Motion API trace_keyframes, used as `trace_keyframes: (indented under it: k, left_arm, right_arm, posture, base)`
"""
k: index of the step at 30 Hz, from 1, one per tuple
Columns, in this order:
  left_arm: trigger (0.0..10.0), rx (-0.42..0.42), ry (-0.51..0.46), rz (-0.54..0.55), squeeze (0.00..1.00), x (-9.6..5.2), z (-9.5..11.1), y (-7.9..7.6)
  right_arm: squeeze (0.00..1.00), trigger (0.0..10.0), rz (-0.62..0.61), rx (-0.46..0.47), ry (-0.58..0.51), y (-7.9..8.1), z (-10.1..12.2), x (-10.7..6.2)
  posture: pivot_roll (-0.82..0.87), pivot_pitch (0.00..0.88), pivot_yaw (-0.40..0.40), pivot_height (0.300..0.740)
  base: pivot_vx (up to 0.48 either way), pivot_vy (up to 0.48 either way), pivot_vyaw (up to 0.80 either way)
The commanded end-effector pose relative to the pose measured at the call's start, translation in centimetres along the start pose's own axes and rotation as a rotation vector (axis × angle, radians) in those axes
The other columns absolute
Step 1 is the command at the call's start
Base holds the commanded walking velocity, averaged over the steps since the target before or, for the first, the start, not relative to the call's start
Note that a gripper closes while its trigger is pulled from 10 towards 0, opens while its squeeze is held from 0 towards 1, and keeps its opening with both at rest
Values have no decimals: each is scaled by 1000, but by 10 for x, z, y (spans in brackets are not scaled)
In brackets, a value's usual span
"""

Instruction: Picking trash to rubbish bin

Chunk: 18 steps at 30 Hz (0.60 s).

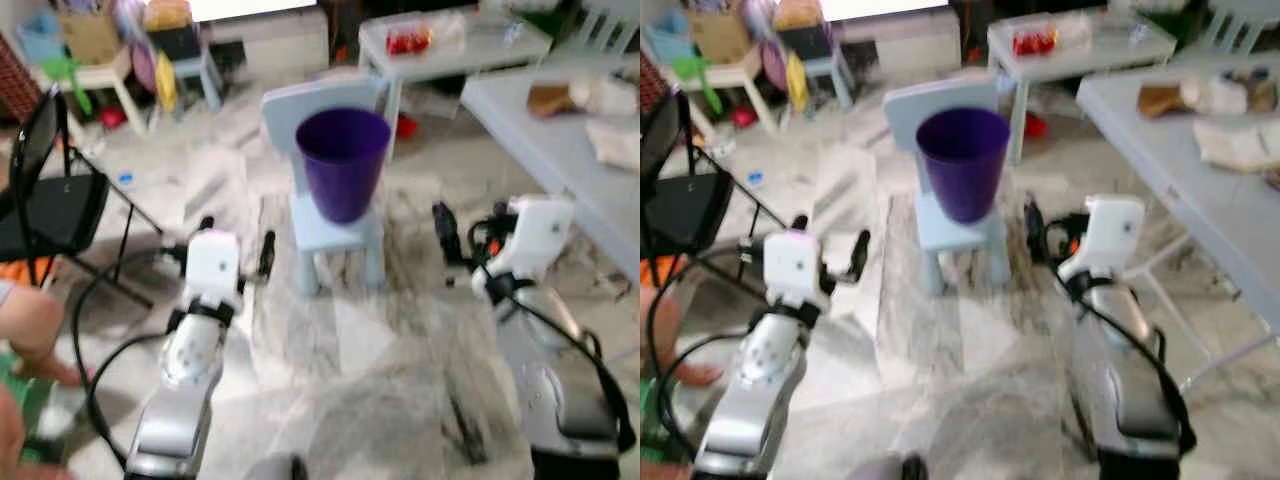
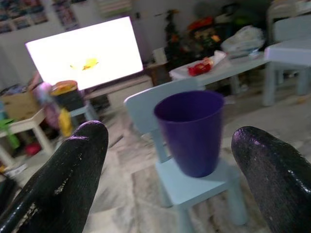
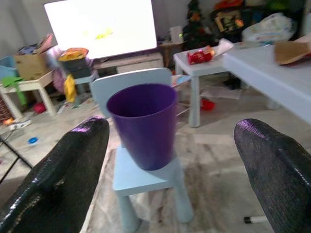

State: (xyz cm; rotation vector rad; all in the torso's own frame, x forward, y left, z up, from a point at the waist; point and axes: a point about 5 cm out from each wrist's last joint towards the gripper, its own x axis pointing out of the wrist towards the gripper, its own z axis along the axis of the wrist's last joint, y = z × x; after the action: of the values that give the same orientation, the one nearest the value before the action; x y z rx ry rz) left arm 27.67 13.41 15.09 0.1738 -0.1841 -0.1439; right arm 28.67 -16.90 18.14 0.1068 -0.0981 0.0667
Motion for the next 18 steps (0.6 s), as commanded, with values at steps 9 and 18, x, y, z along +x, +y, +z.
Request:
trace_keyframes:
  k: [9, 18]
  left_arm:
    - [10000, -43, 28, 21, 0, 4, -1, 9]
    - [10000, -115, 55, 23, 0, 4, -3, 11]
  right_arm:
    - [0, 10000, 11, 7, 13, 3, -1, 3]
    - [0, 10000, 12, 6, 10, 4, 1, 4]
  posture:
    - [23, 145, 26, 740]
    - [21, 148, 29, 740]
  base:
    - [0, 0, -800]
    - [0, 0, -800]
